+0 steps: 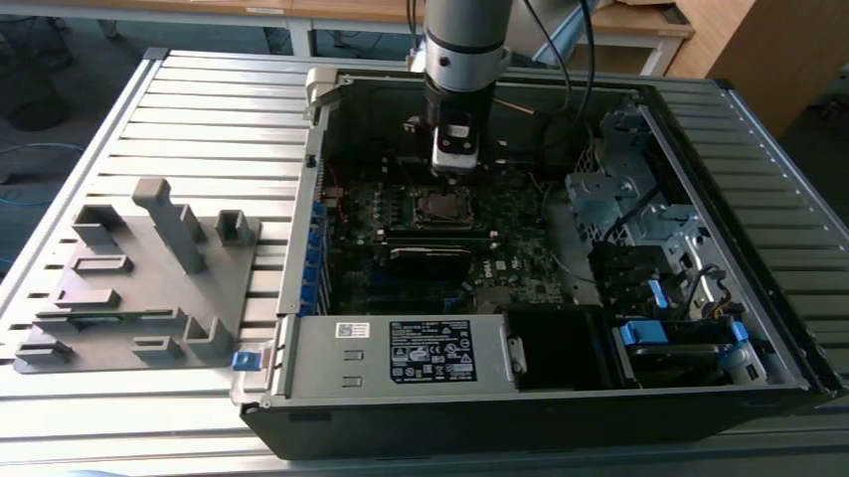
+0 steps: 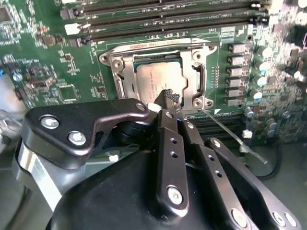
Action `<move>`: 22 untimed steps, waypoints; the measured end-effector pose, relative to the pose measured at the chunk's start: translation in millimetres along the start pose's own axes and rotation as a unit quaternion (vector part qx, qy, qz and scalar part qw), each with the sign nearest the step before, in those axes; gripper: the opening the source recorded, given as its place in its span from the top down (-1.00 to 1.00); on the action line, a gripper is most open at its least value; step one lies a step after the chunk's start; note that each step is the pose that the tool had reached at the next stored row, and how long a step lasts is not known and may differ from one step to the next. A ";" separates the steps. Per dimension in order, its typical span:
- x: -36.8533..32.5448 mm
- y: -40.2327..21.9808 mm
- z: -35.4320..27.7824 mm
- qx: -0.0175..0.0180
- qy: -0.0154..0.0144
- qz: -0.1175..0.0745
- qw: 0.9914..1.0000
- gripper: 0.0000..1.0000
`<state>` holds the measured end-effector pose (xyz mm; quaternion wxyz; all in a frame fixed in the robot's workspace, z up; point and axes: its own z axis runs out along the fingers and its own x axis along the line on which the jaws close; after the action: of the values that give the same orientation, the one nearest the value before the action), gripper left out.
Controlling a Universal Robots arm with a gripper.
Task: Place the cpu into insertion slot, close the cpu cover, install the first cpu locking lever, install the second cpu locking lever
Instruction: 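Close the cpu cover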
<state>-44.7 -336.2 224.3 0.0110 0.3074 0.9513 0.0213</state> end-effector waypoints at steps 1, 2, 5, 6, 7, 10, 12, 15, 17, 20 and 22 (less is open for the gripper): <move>0.0 0.0 0.0 0.000 0.000 -0.008 1.000 0.79; 0.0 0.0 0.1 0.000 0.001 -0.017 1.000 0.79; 0.0 0.0 0.2 0.000 0.002 -0.041 0.999 0.79; 0.0 0.0 0.3 0.000 0.002 -0.050 0.999 0.79; 0.0 0.0 0.4 0.000 0.003 -0.058 0.998 0.79; 0.0 0.0 0.5 -0.001 0.004 -0.084 0.996 0.79; 0.0 0.0 0.7 -0.001 0.005 -0.101 0.995 0.79; 0.0 -0.1 0.8 -0.001 0.006 -0.127 0.992 0.79; 0.0 -0.1 0.9 -0.001 0.007 -0.144 0.990 0.79; 0.0 -0.1 1.2 -0.001 0.008 -0.170 0.985 0.79; 0.0 -0.1 1.3 -0.001 0.009 -0.188 0.982 0.79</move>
<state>-44.8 -336.2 222.9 0.0068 0.1232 0.9921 0.0230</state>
